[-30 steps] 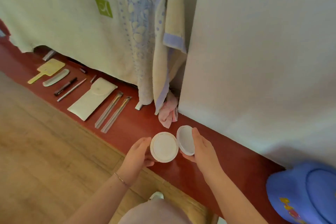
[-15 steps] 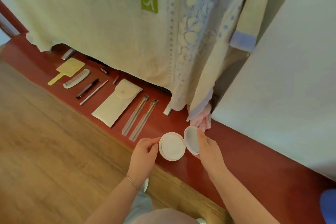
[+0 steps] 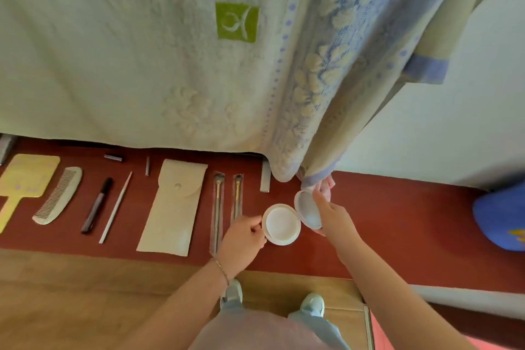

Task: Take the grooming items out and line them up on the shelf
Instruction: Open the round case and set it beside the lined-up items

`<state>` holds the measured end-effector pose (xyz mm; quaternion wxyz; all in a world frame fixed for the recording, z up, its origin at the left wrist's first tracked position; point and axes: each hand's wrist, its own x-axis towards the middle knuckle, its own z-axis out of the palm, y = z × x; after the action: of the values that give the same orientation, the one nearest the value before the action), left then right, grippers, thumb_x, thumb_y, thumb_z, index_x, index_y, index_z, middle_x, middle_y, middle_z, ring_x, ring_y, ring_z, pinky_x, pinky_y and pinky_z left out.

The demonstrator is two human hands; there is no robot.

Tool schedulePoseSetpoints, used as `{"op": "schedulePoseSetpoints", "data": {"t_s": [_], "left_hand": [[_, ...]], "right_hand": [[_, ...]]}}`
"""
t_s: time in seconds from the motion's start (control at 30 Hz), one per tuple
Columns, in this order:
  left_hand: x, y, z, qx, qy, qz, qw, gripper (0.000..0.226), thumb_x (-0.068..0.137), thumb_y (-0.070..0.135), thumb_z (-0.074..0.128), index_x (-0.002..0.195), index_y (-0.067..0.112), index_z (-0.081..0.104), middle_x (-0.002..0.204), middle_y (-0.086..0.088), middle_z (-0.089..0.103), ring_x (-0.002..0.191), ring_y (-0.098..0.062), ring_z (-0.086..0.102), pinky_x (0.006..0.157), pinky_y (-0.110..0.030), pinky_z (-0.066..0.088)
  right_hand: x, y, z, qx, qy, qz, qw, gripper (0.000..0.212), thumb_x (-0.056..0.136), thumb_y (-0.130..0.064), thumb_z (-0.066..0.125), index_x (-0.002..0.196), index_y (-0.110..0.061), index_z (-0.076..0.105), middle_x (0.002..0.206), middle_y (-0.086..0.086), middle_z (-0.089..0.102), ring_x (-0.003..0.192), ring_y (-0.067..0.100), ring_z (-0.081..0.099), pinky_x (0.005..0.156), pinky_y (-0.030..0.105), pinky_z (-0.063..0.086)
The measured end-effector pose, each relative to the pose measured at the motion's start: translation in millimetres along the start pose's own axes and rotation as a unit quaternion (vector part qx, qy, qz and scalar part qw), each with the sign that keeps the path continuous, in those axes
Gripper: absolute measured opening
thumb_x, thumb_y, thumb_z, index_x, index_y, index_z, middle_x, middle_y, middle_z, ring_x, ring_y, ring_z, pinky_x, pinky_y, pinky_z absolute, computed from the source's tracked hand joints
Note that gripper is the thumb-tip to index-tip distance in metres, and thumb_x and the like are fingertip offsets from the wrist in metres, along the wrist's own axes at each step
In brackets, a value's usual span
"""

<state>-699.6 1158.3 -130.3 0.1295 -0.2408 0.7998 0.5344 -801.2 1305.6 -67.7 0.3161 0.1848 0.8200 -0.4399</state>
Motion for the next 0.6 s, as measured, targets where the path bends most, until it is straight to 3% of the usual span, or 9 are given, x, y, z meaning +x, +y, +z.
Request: {"op": "schedulePoseSetpoints", "data": {"t_s": [0.13,0.23,0.3,0.47,0.53,0.6], "left_hand": [[6.0,-3.9,-3.7,0.005,-0.031,-0.020,0.999,0.015,0.092,0.012,0.045,0.083,0.011,0.057,0.088,-0.009,0.060,0.080,-0.014,0.067,0.076,-0.027,0.056],[12.8,-8.1,-3.8,0.019,-0.030,-0.028,0.999,0.015,0.091,0.013,0.046,0.087,0.005,0.058,0.092,-0.012,0.060,0.078,-0.016,0.066,0.074,-0.028,0.057],[13.6,-9.7,-2.0,0.023,-0.036,-0.040,0.998,0.014,0.091,0.012,0.045,0.088,0.007,0.058,0.098,-0.016,0.058,0.077,-0.017,0.065,0.062,-0.016,0.052],[11.8,-10.9,2.7,0.055,-0.037,-0.033,0.997,0.012,0.092,0.013,0.046,0.097,0.011,0.057,0.101,-0.013,0.057,0.073,-0.012,0.063,0.053,-0.007,0.044],[10.3,-9.4,4.0,0.057,-0.027,-0.026,0.998,0.008,0.092,0.013,0.046,0.093,0.014,0.053,0.101,-0.012,0.056,0.073,-0.012,0.063,0.056,-0.008,0.047],[7.7,-6.7,5.6,0.055,-0.016,-0.024,0.998,0.009,0.092,0.013,0.045,0.086,0.017,0.049,0.104,-0.012,0.053,0.077,-0.016,0.065,0.065,-0.015,0.052]], "right_hand": [[1.0,4.6,7.1,-0.015,0.017,0.004,1.000,0.042,0.087,-0.061,0.043,0.097,-0.021,0.052,0.085,-0.003,0.055,0.093,0.018,0.057,0.095,0.034,0.046],[-0.5,4.6,11.3,-0.032,0.021,-0.013,0.999,0.038,0.089,-0.058,0.043,0.081,-0.022,0.053,0.075,-0.004,0.052,0.078,0.012,0.054,0.086,0.032,0.045],[-0.3,7.0,13.9,-0.053,0.017,-0.022,0.998,0.042,0.090,-0.057,0.042,0.077,-0.019,0.055,0.073,-0.002,0.051,0.069,0.009,0.050,0.077,0.029,0.042],[1.9,9.2,16.2,-0.074,0.025,-0.035,0.996,0.060,0.090,-0.056,0.043,0.098,0.000,0.062,0.079,0.005,0.052,0.066,0.011,0.048,0.066,0.026,0.039],[2.0,10.7,16.1,-0.080,0.018,-0.046,0.996,0.063,0.090,-0.055,0.042,0.106,0.002,0.061,0.081,0.010,0.055,0.070,0.014,0.049,0.063,0.026,0.039],[1.7,10.4,15.0,-0.079,0.012,-0.054,0.995,0.063,0.091,-0.054,0.042,0.111,0.002,0.060,0.096,0.020,0.062,0.078,0.021,0.058,0.067,0.027,0.042]]}}
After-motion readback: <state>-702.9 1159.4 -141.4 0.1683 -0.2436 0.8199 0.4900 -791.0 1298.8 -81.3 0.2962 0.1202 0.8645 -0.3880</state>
